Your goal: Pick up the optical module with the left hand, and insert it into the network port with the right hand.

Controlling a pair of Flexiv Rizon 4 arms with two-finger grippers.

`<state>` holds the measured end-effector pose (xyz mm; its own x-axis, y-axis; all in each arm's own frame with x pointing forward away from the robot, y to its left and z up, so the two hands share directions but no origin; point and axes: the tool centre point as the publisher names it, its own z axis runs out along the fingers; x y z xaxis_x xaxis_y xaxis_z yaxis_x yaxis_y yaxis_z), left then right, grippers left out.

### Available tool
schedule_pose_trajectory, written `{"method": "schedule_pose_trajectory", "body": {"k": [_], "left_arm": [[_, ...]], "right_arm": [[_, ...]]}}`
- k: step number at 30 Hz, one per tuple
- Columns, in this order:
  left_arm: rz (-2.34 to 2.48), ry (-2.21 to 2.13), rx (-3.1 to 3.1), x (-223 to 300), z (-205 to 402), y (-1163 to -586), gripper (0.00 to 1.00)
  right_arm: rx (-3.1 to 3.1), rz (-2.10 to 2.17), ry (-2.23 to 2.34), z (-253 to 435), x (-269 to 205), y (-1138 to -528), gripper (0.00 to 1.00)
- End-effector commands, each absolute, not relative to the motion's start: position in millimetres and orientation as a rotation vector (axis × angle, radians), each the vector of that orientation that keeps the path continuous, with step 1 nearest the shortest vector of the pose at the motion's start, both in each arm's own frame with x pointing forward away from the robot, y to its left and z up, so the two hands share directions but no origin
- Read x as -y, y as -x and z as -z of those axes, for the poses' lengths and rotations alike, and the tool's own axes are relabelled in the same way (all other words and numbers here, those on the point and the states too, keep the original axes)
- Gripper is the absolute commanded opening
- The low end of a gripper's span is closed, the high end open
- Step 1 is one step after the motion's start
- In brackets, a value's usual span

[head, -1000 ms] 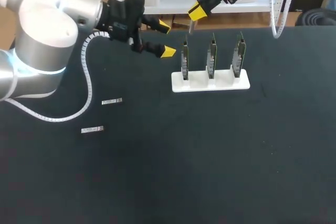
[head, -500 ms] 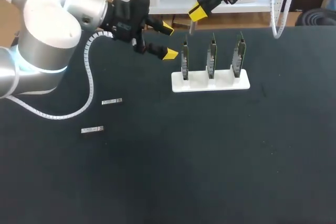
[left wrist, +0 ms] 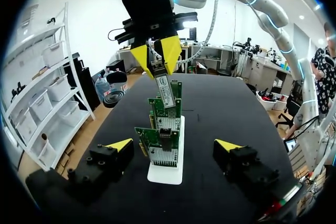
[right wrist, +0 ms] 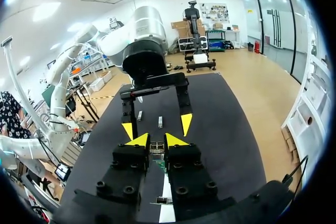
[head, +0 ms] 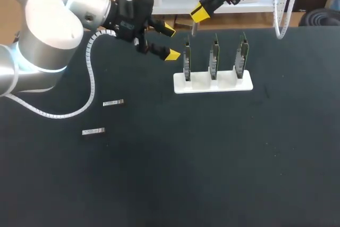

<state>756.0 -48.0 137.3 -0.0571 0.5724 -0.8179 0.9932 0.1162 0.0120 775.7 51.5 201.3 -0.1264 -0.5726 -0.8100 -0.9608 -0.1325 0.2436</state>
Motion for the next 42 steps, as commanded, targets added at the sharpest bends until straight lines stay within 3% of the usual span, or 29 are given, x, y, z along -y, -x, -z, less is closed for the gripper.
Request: {"method": "schedule_pose_trajectory", "body": {"k": [1,42], "left_arm": [[0.788,-1.537,-1.708,48,-137,-757,1.0],[0.788,-1.537,-1.708,48,-137,-757,1.0]], "right_arm": [[-1.704,-1.171,1.708,-201,-51,-774,0.0],[-1.863,-0.985,1.777,-185,-68,-777,0.0]]}}
